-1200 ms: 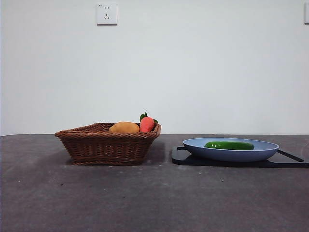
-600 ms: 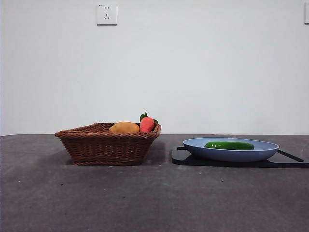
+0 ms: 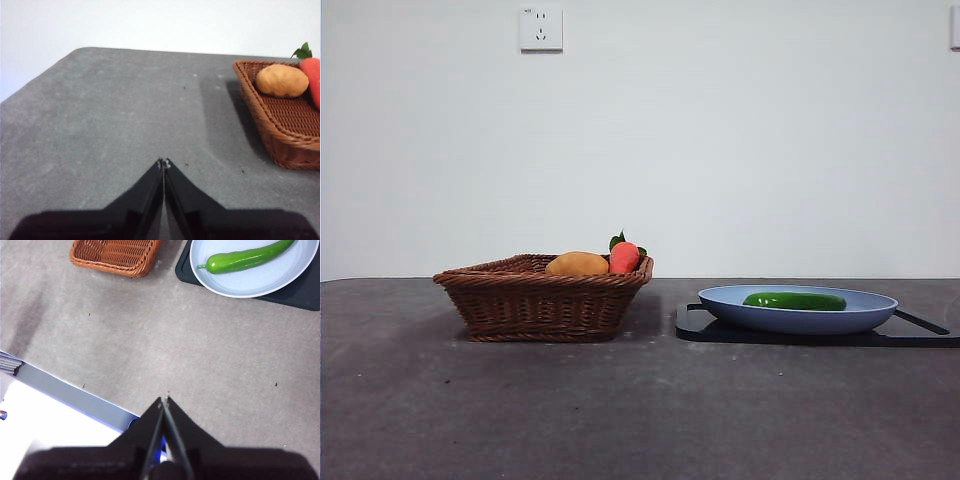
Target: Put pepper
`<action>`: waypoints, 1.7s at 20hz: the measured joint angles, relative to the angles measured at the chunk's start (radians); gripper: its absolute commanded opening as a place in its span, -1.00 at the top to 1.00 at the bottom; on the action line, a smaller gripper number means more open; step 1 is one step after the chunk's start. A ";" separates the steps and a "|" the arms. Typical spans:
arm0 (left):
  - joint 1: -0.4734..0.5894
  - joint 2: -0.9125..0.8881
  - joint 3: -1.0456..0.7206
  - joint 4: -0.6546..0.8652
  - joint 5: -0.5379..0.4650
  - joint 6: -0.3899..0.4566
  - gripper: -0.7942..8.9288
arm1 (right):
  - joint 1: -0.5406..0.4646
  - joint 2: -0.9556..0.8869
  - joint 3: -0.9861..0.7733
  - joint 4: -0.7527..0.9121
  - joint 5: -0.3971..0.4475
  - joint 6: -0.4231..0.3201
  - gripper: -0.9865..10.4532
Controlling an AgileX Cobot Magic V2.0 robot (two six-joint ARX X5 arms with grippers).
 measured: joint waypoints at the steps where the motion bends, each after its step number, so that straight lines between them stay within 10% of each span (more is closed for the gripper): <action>1: 0.000 0.000 0.000 0.001 0.000 -0.001 0.82 | 0.000 0.000 0.000 0.000 0.000 0.000 0.81; 15: 0.000 0.000 0.000 0.000 0.000 -0.006 0.82 | 0.000 0.000 0.000 0.018 0.001 -0.029 0.81; 23: 0.000 0.000 0.000 0.001 0.001 -0.006 0.82 | -0.093 -0.321 -0.291 0.624 0.011 -0.003 0.81; 34: 0.000 0.000 0.000 0.001 0.001 -0.006 0.82 | -0.055 -0.642 -0.885 1.233 0.287 0.053 0.81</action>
